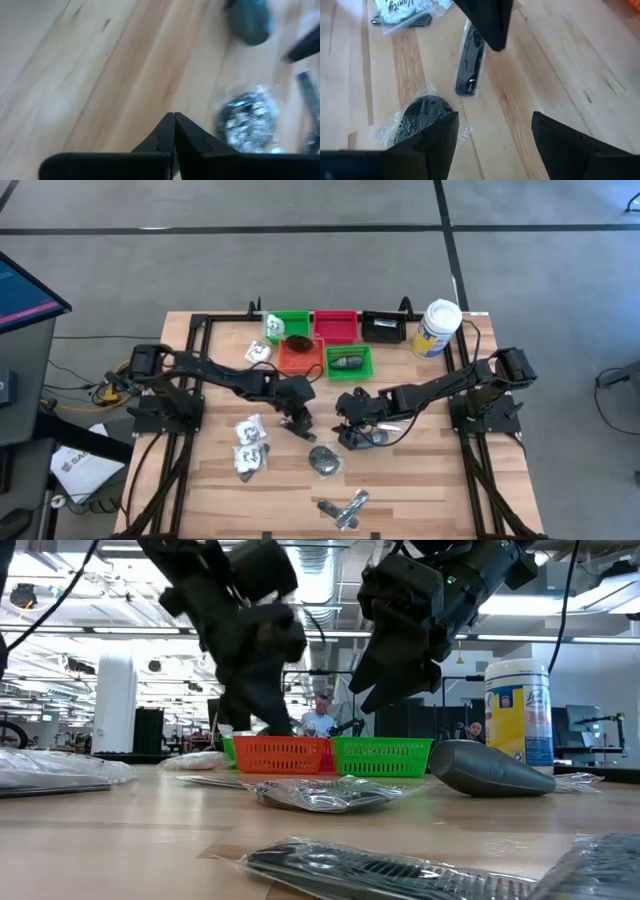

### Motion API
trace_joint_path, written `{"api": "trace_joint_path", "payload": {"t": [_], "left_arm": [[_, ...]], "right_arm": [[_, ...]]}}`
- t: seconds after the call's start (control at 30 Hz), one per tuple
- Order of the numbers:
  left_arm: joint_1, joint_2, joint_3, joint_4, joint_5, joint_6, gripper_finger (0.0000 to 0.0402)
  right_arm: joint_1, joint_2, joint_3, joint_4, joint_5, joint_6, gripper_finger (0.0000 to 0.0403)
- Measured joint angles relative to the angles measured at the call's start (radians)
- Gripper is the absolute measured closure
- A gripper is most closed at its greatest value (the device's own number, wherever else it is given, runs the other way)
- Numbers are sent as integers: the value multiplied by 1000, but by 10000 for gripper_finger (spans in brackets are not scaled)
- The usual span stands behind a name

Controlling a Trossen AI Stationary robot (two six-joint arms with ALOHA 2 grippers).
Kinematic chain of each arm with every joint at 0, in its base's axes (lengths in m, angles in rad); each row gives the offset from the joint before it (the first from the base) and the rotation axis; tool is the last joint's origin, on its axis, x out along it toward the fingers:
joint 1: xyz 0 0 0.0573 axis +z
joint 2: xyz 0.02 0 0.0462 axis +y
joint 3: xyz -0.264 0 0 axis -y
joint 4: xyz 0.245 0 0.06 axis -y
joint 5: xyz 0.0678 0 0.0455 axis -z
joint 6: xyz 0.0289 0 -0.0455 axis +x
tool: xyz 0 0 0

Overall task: Pick & Place Travel size toiletries
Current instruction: Put the black comb into the red bin

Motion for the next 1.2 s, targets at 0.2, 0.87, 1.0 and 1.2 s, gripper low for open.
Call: {"api": "trace_joint_path", "payload": {"t": [0.2, 0.87, 1.0, 1.2], "left_arm": [[-43, -55, 0, -141, 25, 61, 401], [-84, 169, -2, 49, 103, -11, 402], [-78, 213, 26, 106, 114, -55, 401], [-47, 294, 123, 145, 118, -106, 401]], "right_arm": [[0, 0, 0, 4, 0, 0, 159], [18, 13, 0, 2, 0, 8, 159], [26, 13, 0, -4, 0, 9, 159], [33, 13, 0, -5, -1, 11, 159]]}}
